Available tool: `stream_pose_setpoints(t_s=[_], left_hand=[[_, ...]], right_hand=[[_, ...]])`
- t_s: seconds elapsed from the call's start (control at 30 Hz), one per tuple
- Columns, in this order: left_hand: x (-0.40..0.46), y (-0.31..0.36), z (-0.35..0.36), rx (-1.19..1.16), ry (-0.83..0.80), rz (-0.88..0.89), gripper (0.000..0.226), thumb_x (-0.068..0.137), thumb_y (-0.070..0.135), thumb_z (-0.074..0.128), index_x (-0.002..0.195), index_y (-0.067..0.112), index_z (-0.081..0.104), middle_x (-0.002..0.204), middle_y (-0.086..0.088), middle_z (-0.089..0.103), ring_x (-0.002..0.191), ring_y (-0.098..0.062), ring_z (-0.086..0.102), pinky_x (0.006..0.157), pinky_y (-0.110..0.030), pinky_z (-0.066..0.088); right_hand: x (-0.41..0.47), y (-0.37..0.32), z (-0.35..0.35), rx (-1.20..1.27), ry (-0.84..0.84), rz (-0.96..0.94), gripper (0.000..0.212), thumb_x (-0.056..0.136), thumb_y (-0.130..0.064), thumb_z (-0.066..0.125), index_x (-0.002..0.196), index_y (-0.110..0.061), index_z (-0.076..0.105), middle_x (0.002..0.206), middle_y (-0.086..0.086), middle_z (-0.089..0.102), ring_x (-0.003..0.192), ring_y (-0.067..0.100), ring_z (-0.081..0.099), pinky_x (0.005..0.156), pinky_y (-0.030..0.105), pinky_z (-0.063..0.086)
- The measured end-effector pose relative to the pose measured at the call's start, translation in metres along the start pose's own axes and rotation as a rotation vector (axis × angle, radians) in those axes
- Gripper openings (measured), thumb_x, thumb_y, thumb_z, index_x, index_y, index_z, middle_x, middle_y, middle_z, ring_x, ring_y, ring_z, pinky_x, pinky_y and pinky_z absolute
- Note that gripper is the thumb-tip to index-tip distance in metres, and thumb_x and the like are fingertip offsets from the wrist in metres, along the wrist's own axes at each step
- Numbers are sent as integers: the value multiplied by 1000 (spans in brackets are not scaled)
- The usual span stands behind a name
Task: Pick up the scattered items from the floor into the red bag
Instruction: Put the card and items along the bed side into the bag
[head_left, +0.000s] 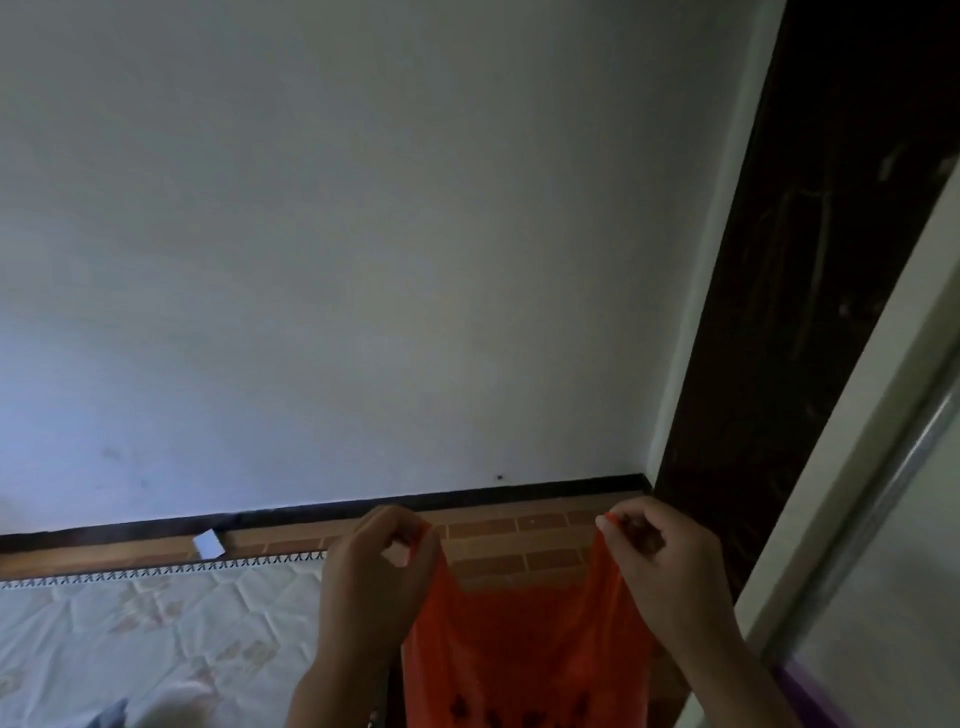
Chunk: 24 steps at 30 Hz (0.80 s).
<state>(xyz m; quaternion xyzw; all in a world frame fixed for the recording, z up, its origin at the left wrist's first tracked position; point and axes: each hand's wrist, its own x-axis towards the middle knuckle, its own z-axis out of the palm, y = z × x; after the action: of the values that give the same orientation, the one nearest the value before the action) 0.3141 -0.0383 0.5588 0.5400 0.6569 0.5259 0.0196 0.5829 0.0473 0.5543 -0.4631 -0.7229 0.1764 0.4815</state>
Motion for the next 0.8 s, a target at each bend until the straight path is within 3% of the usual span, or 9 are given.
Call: stream_pose_setpoints(t_s=[0.17,0.27,0.4,0.5,0.6,0.8], left_hand=[[27,15,56,21,-41,31,29,80,11,87,74,32,68,76,16,69,76,-7,68,69,-34,57],[43,20,75,50,-80,43,30,81,11,86,74,34,69,75,17,70,77,-8,68,68,-29,56],[65,21,97,49,-94,62,33,81,8,85,75,35,69,79,18,71,79,-8,68,67,-32,57],[81,13,115,56,-96,69,31,81,9,86,74,34,68,78,17,69,78,-8,68,66,-37,58],[98,5,133,49,-101,75,32,81,9,85,74,34,67,78,17,68,78,-6,67,66,-36,58],[149,-28,173,-11,-116,68,30,82,11,84,73,34,67,73,17,68,74,-6,68,65,-37,59]], right_hand=[[28,53,-11,4,-11,39,4,92,-30,73,90,-27,71,76,-16,69,72,2,70,65,28,62],[41,72,-16,21,-4,66,19,92,-45,63,92,-28,70,76,-16,69,71,1,70,63,27,62],[59,90,-17,49,-2,100,10,91,-40,68,91,-31,69,78,-17,71,74,0,71,65,28,63],[74,99,-15,64,-2,125,18,90,-47,65,92,-30,71,79,-17,71,74,2,72,67,30,63],[90,109,-9,50,12,137,3,91,-29,75,89,-31,72,77,-19,70,75,3,71,68,29,61],[135,125,10,-10,70,142,18,89,-17,80,83,-32,72,75,-16,69,67,5,68,60,20,54]])
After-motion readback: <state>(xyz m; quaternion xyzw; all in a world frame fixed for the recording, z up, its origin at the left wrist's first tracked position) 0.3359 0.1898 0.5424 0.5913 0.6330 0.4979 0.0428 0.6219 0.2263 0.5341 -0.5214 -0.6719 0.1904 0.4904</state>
